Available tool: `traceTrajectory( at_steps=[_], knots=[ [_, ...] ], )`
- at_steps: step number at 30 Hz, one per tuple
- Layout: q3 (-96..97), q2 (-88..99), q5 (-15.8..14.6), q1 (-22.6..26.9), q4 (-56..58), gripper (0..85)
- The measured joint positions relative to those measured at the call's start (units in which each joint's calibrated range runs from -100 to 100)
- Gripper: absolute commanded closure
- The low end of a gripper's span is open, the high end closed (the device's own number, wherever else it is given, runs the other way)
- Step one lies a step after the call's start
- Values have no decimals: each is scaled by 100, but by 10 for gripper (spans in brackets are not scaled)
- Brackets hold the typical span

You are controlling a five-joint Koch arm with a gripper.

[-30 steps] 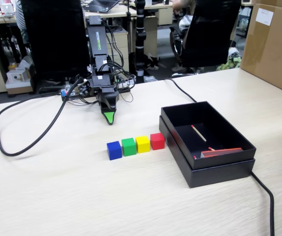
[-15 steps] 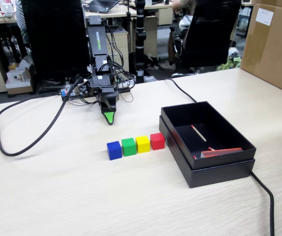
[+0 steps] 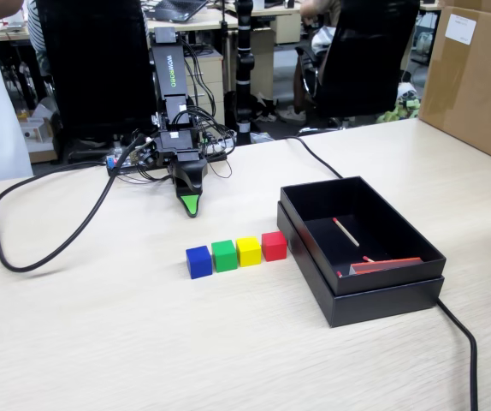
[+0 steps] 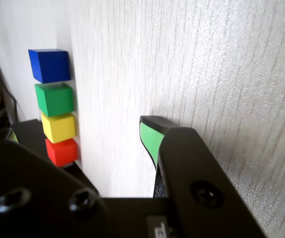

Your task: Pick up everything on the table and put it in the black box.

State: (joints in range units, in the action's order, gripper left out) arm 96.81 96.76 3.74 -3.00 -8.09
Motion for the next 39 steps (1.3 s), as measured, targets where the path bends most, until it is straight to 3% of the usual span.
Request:
traceTrajectory(
  at_steps=[12, 24, 32, 34, 39],
  knots=[
    [-119, 78, -29, -10, 186, 378],
    [-3387, -854, -234, -10, 3740, 379],
    [-5851, -2770, -303, -15, 5575, 380],
    [-6919, -3961, -303, -24, 6156, 382],
    [-8161, -5605, -283, -63, 6465, 383]
  ],
)
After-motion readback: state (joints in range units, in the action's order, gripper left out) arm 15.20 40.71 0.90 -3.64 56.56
